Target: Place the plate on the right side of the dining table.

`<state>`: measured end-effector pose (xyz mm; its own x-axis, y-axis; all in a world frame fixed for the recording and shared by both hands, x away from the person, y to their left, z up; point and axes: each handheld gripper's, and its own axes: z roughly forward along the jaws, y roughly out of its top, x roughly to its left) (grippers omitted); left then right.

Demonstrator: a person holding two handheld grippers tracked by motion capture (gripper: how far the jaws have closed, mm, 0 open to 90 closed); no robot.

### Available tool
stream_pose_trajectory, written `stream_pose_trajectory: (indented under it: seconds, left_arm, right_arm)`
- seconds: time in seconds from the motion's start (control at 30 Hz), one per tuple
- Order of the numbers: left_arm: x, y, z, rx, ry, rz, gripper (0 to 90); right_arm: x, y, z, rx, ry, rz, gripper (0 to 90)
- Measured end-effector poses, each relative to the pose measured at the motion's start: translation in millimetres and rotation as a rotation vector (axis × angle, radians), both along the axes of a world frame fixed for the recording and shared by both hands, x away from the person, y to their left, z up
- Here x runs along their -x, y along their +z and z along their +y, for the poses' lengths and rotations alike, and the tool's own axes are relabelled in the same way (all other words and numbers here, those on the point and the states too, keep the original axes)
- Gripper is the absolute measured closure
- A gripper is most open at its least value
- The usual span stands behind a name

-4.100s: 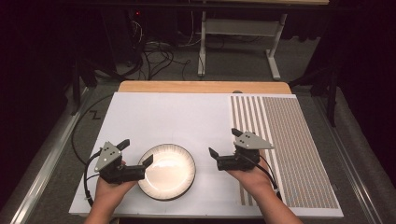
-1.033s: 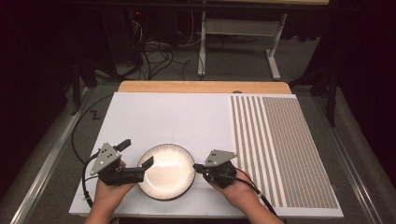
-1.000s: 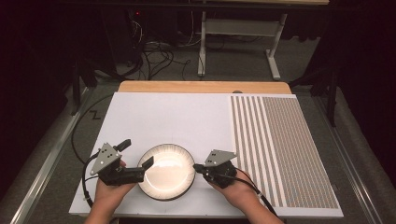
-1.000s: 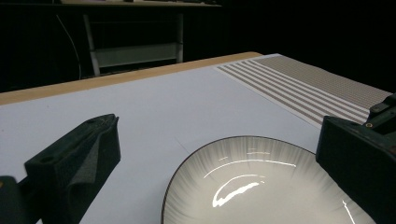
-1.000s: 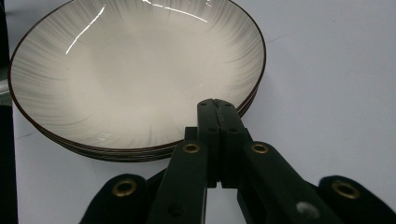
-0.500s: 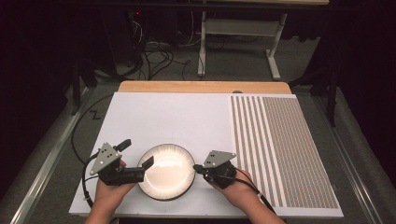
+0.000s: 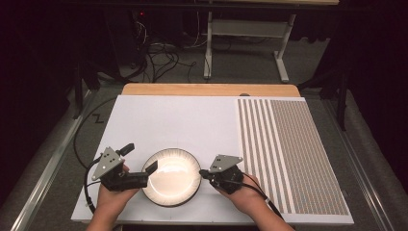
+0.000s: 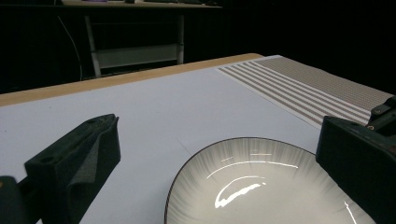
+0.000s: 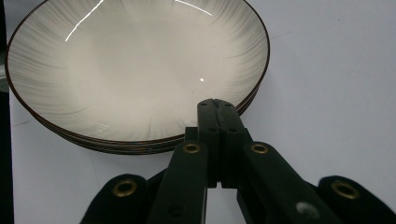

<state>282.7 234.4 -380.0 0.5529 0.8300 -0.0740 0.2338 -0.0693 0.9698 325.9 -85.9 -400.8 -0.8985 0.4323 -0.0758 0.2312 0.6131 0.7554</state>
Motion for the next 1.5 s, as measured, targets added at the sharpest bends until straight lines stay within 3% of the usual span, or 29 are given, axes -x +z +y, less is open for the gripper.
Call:
stream_pose_trajectory:
  seconds: [0.23, 1.0, 1.5]
  left_arm:
    - [0.7, 0.6, 0.0, -0.001, -0.002, 0.0, 0.5]
    - [2.2, 3.1, 0.7, 0.018, 0.001, -0.015, 0.5]
    - [2.9, 6.1, 3.2, 0.029, 0.011, -0.023, 0.5]
  right_arm:
    - [-1.4, 0.5, 0.1, -0.002, 0.0, 0.016, 90.0]
    - [-0.7, 3.2, 11.0, 0.054, 0.014, 0.001, 90.0]
    - [-2.0, 3.6, 16.4, 0.053, 0.021, 0.007, 90.0]
